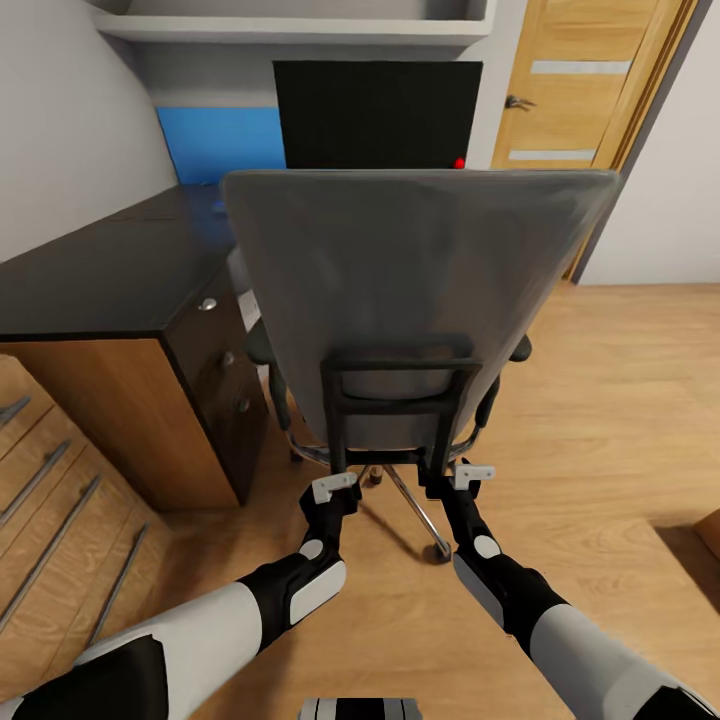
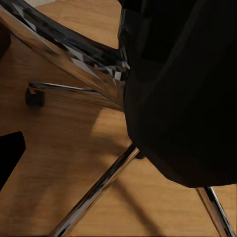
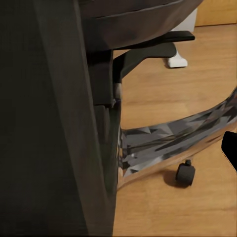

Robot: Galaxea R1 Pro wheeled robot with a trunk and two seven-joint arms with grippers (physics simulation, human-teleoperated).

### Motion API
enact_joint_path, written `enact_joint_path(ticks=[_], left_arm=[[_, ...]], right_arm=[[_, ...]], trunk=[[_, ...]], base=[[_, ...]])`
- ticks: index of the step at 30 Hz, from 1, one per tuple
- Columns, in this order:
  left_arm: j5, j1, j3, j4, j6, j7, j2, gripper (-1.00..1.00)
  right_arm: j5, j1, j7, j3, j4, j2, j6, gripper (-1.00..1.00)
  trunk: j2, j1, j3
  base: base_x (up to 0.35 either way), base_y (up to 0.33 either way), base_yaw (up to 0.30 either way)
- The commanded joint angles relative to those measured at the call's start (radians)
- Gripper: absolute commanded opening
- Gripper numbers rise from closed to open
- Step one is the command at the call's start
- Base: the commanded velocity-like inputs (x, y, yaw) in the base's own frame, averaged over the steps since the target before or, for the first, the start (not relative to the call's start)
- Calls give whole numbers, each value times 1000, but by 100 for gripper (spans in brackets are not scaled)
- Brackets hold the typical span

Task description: In the bedroom, organize the workspace by keeping the computer under the desk, ensuring the monitor is on the desk, placing the keyboard on the desk next to the monitor, placing the mouse on the desk next to the keyboard, moving the folder from the swivel chair onto the desk next to the mouse, stacking the notebook on top of the folder with the pen on top of the notebook, and positioning the swivel chair next to the desk.

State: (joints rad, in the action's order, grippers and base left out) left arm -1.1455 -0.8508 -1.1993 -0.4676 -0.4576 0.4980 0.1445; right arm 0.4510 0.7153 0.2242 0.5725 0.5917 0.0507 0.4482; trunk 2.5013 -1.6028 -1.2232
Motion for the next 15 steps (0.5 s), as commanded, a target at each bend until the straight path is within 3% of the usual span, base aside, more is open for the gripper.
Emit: enact_joint_path(ticks=[1,15], left_arm=[[-7,-2,-9,-1,-4,7,0,100],[-8,-2,-9,0,-4,7,0,100]], right_arm=[[9,1,9,7,0,2,4,100],[9,1,10,6,0,2,4,100]], trunk=[[0,0,-1],[0,0,-1]], base=[[249,-150,0],[255,-181,0]])
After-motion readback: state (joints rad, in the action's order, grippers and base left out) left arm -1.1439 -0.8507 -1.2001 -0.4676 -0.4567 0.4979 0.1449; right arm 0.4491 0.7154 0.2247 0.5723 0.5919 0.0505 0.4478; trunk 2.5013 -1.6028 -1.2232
